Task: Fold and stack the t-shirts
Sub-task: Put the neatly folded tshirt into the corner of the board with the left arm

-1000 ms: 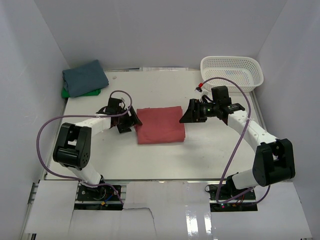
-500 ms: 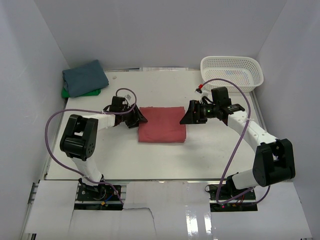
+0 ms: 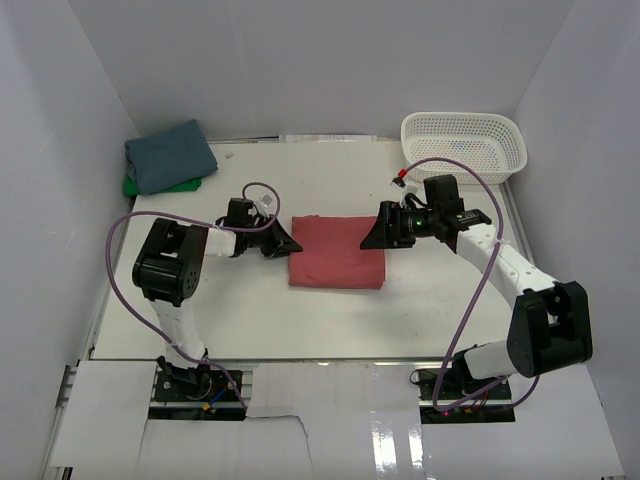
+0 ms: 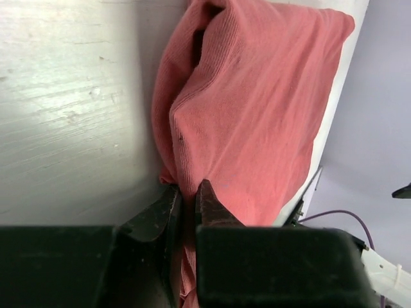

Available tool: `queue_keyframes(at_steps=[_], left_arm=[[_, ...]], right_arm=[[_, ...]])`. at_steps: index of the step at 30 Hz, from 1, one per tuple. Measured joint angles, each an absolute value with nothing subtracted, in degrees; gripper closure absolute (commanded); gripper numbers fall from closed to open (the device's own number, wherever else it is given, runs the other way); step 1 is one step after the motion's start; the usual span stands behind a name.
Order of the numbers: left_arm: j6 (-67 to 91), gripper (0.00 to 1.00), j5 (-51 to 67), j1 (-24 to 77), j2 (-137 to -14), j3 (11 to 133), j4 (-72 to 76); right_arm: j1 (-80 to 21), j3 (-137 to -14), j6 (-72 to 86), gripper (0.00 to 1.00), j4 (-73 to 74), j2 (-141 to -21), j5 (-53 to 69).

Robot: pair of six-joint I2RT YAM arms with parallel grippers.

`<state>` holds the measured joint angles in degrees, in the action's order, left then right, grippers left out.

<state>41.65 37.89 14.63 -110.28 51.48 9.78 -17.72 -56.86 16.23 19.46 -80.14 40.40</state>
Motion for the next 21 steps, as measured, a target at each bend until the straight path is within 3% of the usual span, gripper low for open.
queue_keyframes(at_steps=[2, 11, 21], left_arm=[[41.65, 1.00, 39.00, 14.63, -110.76, 51.64, 10.33], [40.10, 1.00, 42.70, 13.15, -113.49, 57.52, 3.22], [29.76, 1.00, 24.32, 7.77, -117.43, 86.11, -22.52]], right_arm=[[-17.72, -56.42, 16.23, 0.27, 19.51, -79.70, 40.42], [-17.72, -55.79, 16.23, 0.27, 19.57, -79.07, 40.38], [-17.72, -55.37, 16.25, 0.27, 19.68, -77.08, 40.25]])
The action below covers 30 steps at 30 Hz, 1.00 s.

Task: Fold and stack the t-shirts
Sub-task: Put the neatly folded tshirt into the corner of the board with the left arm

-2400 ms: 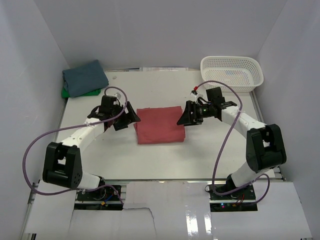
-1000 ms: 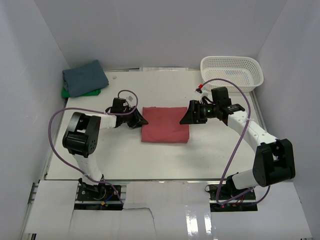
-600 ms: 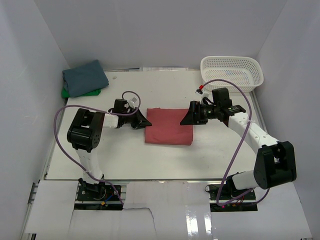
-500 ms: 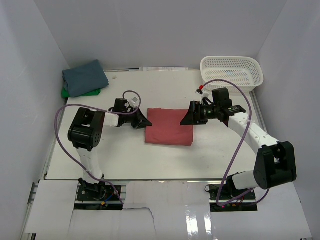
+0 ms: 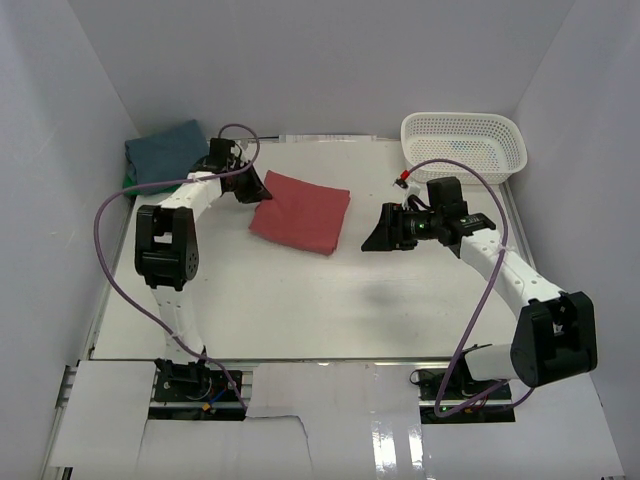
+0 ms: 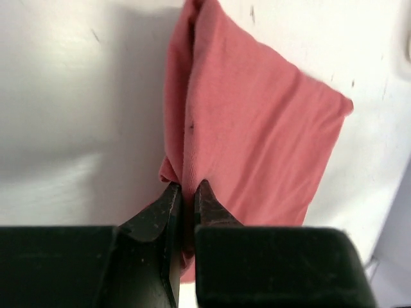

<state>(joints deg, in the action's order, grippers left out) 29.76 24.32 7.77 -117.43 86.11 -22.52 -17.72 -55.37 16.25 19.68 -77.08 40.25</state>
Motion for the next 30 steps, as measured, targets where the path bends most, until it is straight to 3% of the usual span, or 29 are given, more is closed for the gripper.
queue_keyframes(at_steps=[10, 23, 30], left_arm=[[22.44, 1.00, 17.26, 1.37, -124.42, 105.78, -32.58], [19.53, 1.00, 17.54, -4.12, -138.91, 126.58, -36.29], [19.53, 1.00, 18.41, -3.84, -139.57, 129.08, -32.47]], right_arm=[[-17.72, -55.37, 16.27, 0.27, 19.97, -75.96, 40.75], [-17.72, -56.18, 16.12, 0.27, 23.97, -75.57, 40.86], [-17.72, -57.01, 16.05, 0.27, 24.86, -75.61, 40.84]])
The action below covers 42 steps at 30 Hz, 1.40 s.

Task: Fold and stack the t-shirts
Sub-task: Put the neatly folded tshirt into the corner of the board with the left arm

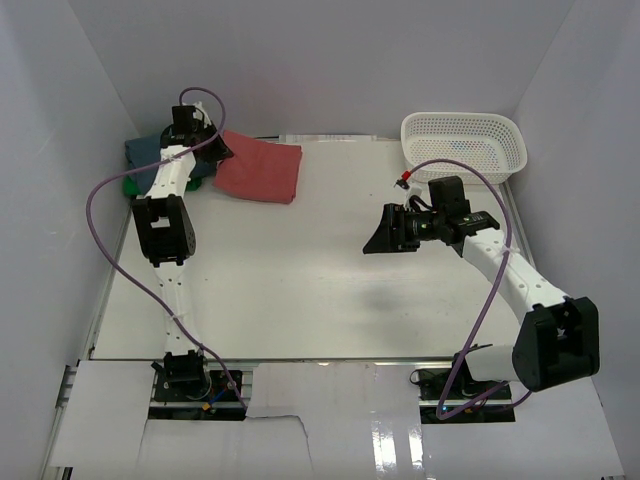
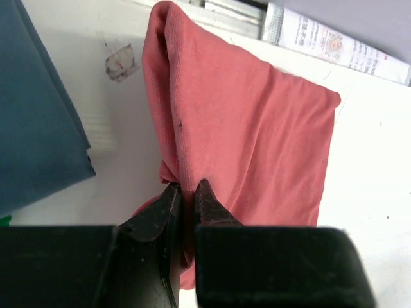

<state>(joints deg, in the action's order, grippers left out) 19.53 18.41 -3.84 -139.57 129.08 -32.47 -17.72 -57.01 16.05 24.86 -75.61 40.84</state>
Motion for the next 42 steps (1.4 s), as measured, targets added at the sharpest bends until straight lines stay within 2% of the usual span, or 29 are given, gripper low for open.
queue_keyframes(at_steps=[16, 29, 42], left_arm=[[18.46, 1.00, 14.59, -5.76, -137.03, 129.49, -28.18], [21.06, 1.00, 15.77, -15.18, -129.73, 126.72, -23.09], [25.36, 1.00, 20.64, -23.35, -130.17, 123.63, -18.52]], right_arm=[[-17.72, -57.01, 15.84, 0.27, 26.04, -78.46, 40.69], [-17.78, -56.99, 15.99, 0.27, 26.04, -78.94, 41.19], [-18.41, -56.99, 16.05, 0.26, 27.14, -78.94, 41.32]])
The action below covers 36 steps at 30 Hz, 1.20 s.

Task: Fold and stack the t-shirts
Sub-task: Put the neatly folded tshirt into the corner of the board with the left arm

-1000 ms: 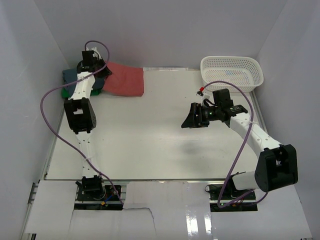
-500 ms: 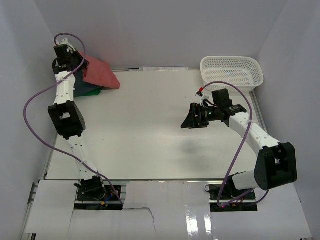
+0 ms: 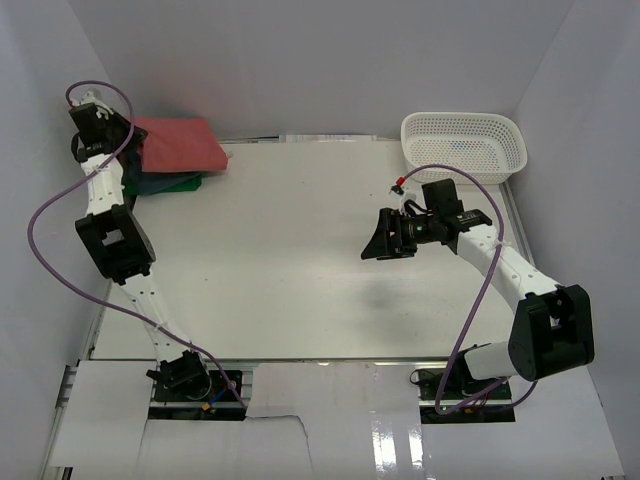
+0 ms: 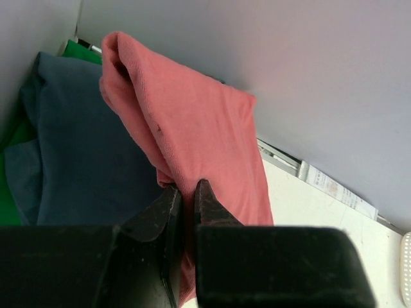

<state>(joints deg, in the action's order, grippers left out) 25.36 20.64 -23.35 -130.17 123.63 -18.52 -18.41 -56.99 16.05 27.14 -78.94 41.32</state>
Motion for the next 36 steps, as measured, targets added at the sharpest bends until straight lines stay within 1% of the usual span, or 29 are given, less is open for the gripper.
queue_keyframes(at_steps=[15, 35, 36], left_arm=[[26.61, 1.00, 19.59, -23.35, -143.06, 122.80, -11.27], [26.87, 1.00, 14.83, -23.73, -143.85, 123.81, -10.07], [26.87, 0.90, 14.70, -23.75, -143.85, 123.81, -10.04]], right_arm=[[-19.22, -57.14, 16.05, 0.26, 30.02, -79.48, 41.30], [-20.29, -57.56, 16.32, 0.26, 29.87, -83.61, 42.19], [-20.34, -57.52, 16.32, 0.26, 29.85, -83.72, 42.22]])
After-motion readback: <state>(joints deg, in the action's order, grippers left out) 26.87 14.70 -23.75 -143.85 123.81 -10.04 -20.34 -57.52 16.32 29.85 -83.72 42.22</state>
